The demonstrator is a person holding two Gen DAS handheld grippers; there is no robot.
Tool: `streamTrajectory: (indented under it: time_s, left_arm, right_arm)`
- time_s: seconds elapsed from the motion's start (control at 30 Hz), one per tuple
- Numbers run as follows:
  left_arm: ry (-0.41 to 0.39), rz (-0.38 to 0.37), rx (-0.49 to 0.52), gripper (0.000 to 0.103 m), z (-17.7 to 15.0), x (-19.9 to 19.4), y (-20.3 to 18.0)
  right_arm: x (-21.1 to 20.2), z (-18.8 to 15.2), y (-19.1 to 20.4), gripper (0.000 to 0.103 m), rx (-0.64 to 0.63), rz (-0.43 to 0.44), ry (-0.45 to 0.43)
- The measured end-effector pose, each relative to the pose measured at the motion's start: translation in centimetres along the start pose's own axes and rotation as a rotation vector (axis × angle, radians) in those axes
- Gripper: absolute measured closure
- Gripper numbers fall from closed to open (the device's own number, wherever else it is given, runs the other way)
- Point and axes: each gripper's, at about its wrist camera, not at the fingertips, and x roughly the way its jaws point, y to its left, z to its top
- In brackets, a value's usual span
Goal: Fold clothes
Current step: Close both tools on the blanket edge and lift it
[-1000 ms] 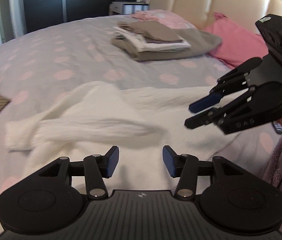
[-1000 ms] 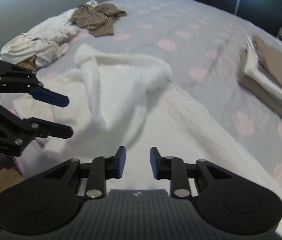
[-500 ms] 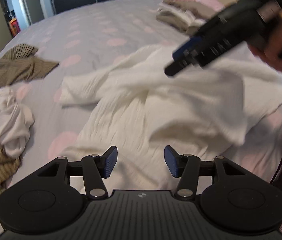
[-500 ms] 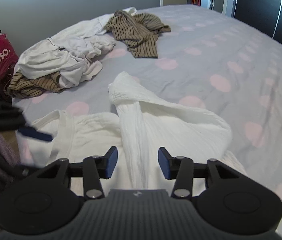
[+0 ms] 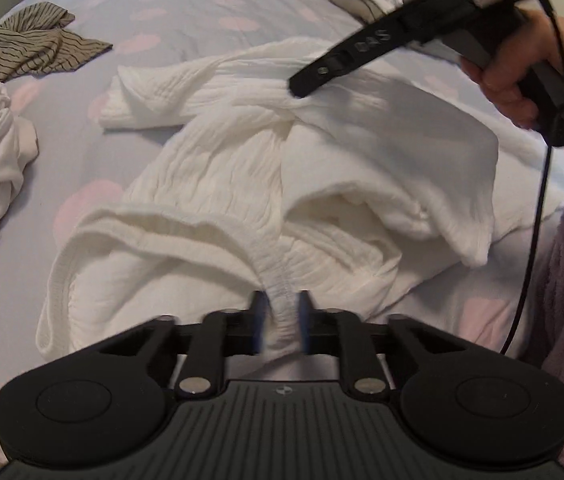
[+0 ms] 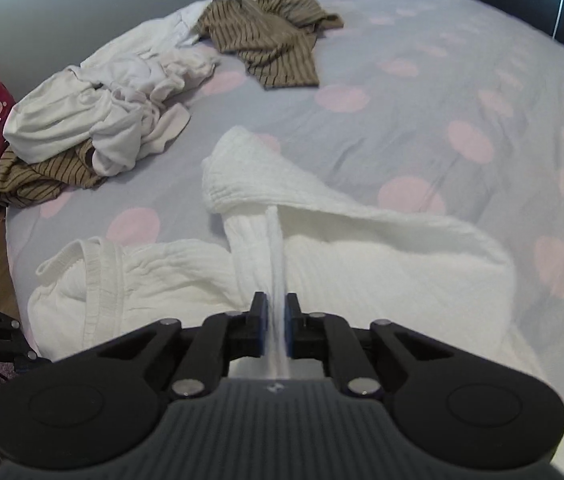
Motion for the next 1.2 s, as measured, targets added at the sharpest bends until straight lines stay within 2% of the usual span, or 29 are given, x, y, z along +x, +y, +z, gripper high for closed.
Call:
streamTrajectory:
  time_s: [0.13, 0.33, 0.43, 0.53, 0.63, 0.7, 0.8, 0.93, 0.97, 1.03, 1.07, 1.2]
  left_arm:
    - [-0.061, -0.011, -0.016, 0.096, 0.9, -1.7, 0.3]
    - [-0.139, -0.063, -0.118, 0.098, 3.0, -5.3, 3.0]
    - [-0.164, -0.044, -0.137, 0.099, 4.3, -7.1, 4.8]
    - [-0.148, -0.011, -0.135, 0.1, 5.2, -8.3, 6.5]
    - [-0.1, 0.06, -0.121, 0.1, 6.0, -8.3, 7.9]
    - [-0.066, 0.104, -0.119, 0.1, 6.2, -8.0, 8.8]
    - [-0.015, 0.163, -0.102, 0.1, 6.2, -6.9, 9.8]
    - [0.044, 0.227, -0.075, 0.1, 5.5, -4.9, 10.7]
    - [0.048, 0.228, -0.072, 0.1, 5.1, -4.6, 10.8]
    - [0.04, 0.213, -0.052, 0.098, 4.5, -4.3, 10.9]
    - [0.032, 0.21, -0.042, 0.097, 4.2, -4.3, 10.9]
    - [-0.013, 0.224, 0.016, 0.091, 3.5, -5.5, 10.8]
  right_arm:
    - [-3.8, -0.2, -1.3, 0.096, 0.024, -0.075, -0.063]
    - [-10.9, -1.5, -5.9, 0.101, 0.108, -0.25, -0.125]
    - [-15.3, -3.2, -9.1, 0.101, 0.163, -0.365, -0.148]
    - [-19.6, -5.9, -12.1, 0.101, 0.244, -0.435, -0.159]
    - [-21.9, -8.4, -14.0, 0.101, 0.303, -0.448, -0.145]
    - [-21.8, -9.5, -13.8, 0.097, 0.3, -0.428, -0.124]
    - [-20.3, -9.9, -12.8, 0.096, 0.269, -0.378, -0.094]
    - [-16.7, -8.6, -9.7, 0.094, 0.19, -0.313, -0.056]
    - [-16.1, -8.2, -9.1, 0.092, 0.167, -0.298, -0.05]
    - [-14.7, -7.1, -7.7, 0.079, 0.12, -0.277, -0.041]
    - [-14.0, -6.6, -7.0, 0.077, 0.097, -0.266, -0.038]
    - [-12.3, -5.2, -4.6, 0.076, 0.004, -0.222, -0.02]
